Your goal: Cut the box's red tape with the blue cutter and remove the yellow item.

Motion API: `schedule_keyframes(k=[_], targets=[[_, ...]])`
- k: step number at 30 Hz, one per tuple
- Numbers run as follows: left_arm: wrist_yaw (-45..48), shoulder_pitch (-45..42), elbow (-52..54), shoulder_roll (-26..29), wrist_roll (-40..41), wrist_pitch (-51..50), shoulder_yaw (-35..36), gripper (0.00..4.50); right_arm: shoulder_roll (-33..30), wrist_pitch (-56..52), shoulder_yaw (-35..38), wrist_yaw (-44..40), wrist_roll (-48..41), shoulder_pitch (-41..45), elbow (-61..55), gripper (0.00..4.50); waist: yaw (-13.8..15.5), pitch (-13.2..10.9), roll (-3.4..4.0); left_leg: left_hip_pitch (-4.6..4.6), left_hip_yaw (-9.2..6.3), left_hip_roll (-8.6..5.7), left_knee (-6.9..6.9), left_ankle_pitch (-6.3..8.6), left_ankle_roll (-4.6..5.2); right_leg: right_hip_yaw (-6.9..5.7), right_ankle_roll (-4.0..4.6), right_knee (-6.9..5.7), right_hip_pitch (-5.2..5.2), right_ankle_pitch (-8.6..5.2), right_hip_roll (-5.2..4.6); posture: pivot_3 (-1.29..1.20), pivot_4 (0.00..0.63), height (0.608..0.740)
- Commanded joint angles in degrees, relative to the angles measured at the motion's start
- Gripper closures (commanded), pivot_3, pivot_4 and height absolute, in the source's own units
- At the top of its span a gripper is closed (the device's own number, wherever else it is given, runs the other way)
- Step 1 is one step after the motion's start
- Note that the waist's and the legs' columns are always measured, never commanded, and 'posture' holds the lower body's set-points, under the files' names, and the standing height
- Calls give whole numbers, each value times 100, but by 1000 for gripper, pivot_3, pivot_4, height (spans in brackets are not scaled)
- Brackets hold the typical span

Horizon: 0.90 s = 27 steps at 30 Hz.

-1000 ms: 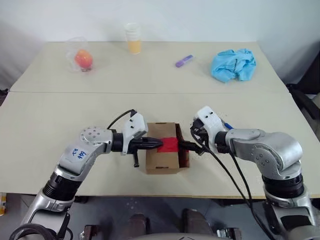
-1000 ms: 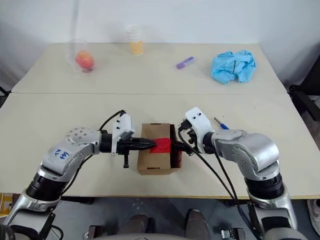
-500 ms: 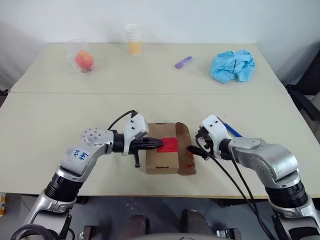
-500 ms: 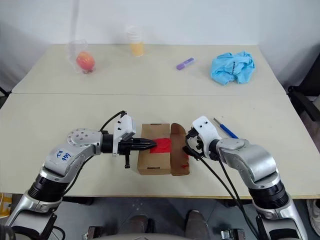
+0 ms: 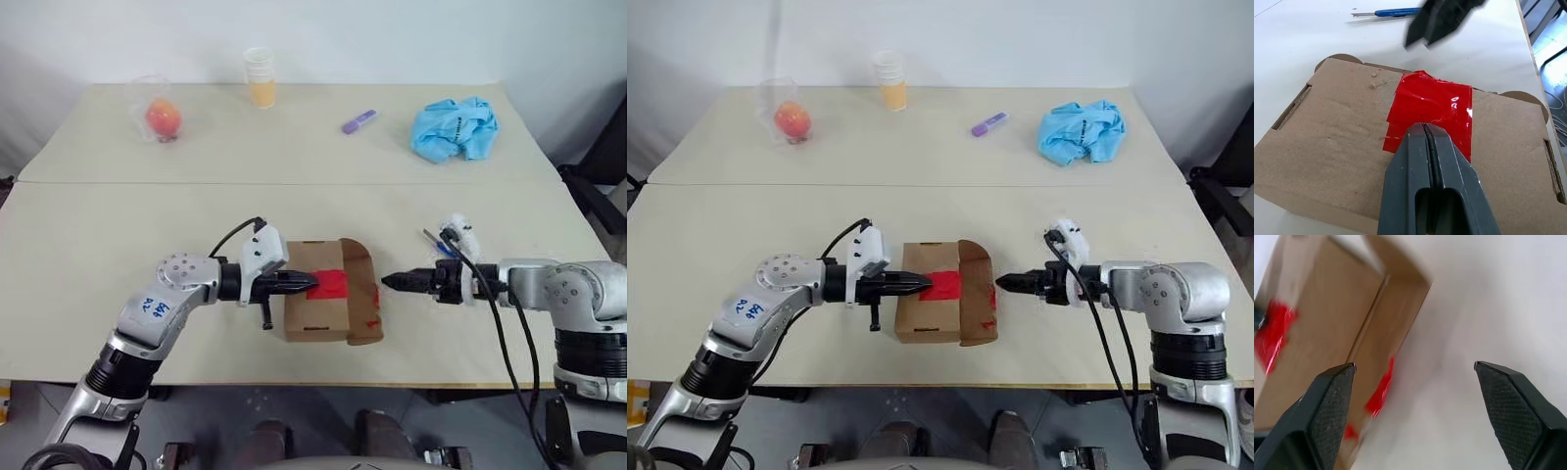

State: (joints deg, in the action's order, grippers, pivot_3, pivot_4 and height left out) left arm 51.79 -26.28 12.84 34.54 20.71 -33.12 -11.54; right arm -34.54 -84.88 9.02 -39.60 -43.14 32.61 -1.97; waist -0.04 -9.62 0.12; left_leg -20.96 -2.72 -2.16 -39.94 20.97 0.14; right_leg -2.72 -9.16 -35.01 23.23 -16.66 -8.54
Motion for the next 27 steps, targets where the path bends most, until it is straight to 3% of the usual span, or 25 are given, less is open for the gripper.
schedule_keyframes(k=[1,7,10,16,23,27], targets=[[-83,253,-232,56,-266,-168,-233,4500,82,-107,-153,-256,-223,229,174,461,-1,2,4,1,0,0,0,0,0,1,0,-1,0,0,0,0,150,740],[-135,288,-180,58,-253,-192,-195,4500,266,89,-859,-470,-167,304,176,461,-6,3,6,2,-2,1,0,-1,-2,0,0,-1,1,0,0,0,150,740],[-158,281,-172,47,-249,-195,-178,4500,352,171,-1050,-497,-119,329,181,1008,-4,4,6,2,-2,1,0,-1,-3,0,0,-1,0,0,1,0,150,740],[-149,236,-220,30,-256,-134,-171,4500,404,537,-1378,-471,202,368,533,3127,-5,4,7,2,-2,0,0,-1,-3,0,0,-1,1,1,0,0,150,740],[-95,169,-313,23,-268,-10,-184,4500,560,588,-1379,-259,401,534,857,3127,-5,4,7,9,-2,1,-1,-7,-12,1,4,1,0,3,0,0,150,740],[-31,177,-337,35,-262,82,-185,4500,525,598,-1324,-170,486,568,949,4035,-6,4,6,14,-1,1,-1,-8,-14,2,5,2,-1,4,0,0,150,740]])
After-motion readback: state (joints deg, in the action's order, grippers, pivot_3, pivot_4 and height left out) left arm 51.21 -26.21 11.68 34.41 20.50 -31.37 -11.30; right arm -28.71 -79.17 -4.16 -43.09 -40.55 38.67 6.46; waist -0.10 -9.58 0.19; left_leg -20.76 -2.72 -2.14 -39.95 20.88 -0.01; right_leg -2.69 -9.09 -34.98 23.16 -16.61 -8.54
